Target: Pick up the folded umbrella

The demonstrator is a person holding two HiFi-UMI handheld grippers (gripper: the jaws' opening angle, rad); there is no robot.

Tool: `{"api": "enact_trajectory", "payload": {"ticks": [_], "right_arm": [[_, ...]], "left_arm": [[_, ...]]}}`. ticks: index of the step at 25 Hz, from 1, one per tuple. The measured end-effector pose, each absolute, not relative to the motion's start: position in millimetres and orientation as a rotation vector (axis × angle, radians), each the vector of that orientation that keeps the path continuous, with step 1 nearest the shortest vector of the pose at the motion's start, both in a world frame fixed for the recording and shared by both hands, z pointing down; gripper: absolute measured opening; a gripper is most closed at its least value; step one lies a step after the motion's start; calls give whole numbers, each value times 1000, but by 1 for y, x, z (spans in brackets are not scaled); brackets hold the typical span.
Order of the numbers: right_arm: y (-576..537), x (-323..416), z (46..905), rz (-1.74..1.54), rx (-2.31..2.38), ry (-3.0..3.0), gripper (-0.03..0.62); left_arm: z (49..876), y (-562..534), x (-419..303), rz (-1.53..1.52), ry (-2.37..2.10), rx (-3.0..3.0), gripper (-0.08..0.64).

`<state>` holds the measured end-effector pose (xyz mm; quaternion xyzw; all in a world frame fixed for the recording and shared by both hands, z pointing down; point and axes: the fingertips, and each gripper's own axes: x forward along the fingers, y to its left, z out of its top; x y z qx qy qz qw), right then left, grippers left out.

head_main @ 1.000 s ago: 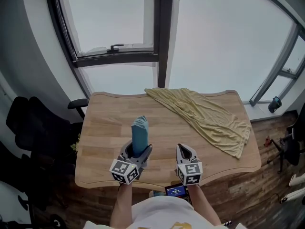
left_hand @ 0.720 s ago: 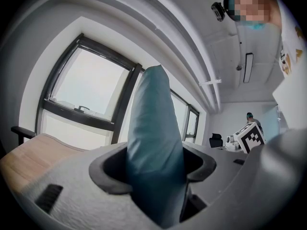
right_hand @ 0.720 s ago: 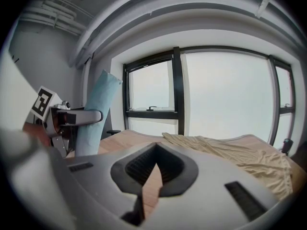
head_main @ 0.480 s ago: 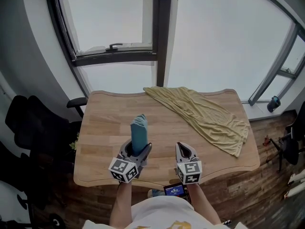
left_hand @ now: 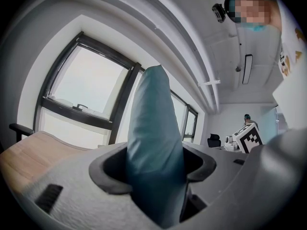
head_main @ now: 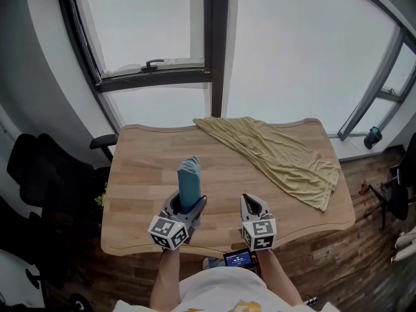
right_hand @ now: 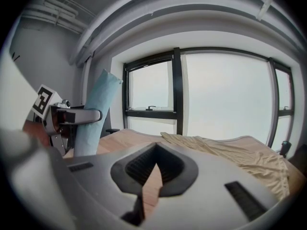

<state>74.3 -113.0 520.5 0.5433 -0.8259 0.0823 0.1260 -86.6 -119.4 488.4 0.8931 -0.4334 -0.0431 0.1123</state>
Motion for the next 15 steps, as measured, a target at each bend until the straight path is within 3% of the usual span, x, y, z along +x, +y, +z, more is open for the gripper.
{"api": "enact_trajectory", "payload": {"ticks": [15], "right_arm": [[-120, 77, 524, 241, 1573, -2410, 9]], "left_arm": [[493, -127, -90, -122, -1294, 2605, 299]]}}
